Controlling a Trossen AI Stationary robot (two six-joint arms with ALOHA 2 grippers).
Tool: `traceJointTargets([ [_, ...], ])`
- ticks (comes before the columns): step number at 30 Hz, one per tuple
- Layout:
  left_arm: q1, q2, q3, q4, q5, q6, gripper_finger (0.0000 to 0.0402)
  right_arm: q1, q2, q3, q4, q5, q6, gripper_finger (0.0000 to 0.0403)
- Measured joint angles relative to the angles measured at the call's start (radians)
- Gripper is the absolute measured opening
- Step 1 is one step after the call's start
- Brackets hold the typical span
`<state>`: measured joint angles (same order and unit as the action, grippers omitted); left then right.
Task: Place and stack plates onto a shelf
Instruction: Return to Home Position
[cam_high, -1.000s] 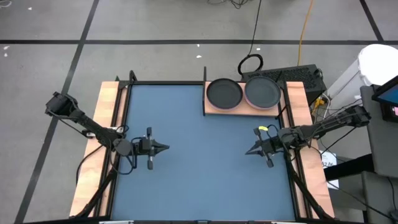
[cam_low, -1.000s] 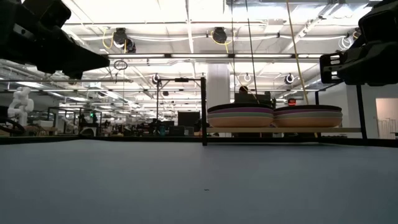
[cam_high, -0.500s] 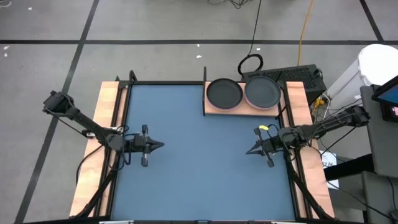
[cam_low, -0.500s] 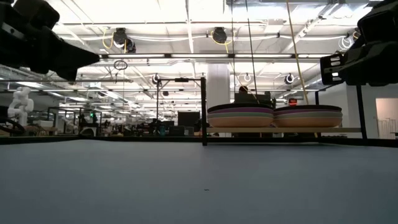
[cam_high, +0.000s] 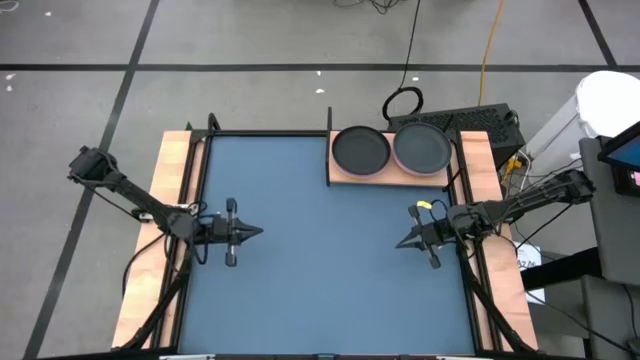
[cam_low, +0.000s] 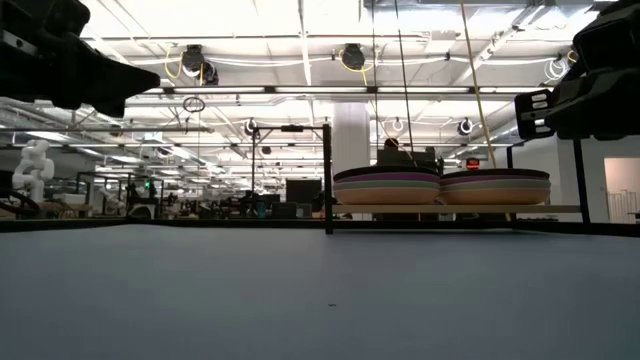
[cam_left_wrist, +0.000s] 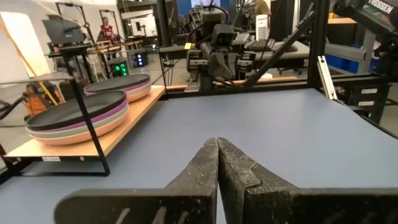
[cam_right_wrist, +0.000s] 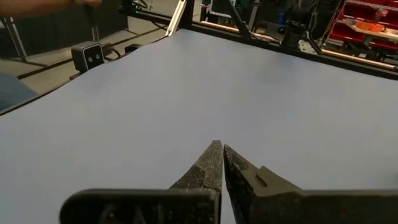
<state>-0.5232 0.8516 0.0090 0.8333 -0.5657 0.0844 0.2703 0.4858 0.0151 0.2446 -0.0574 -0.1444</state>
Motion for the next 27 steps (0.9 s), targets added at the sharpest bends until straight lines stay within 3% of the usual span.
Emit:
traceJointTargets([
  [5, 0.031, -0.028, 0.0, 0.0, 0.013, 0.039, 0.0003, 0.0, 0.0, 0.0, -0.003, 0.0, 0.001, 0.0],
  [27, 0.271, -0.056, 0.0, -0.001, 0.335, 0.039, 0.0003, 0.0, 0.0, 0.0, -0.003, 0.003, -0.003, 0.0],
])
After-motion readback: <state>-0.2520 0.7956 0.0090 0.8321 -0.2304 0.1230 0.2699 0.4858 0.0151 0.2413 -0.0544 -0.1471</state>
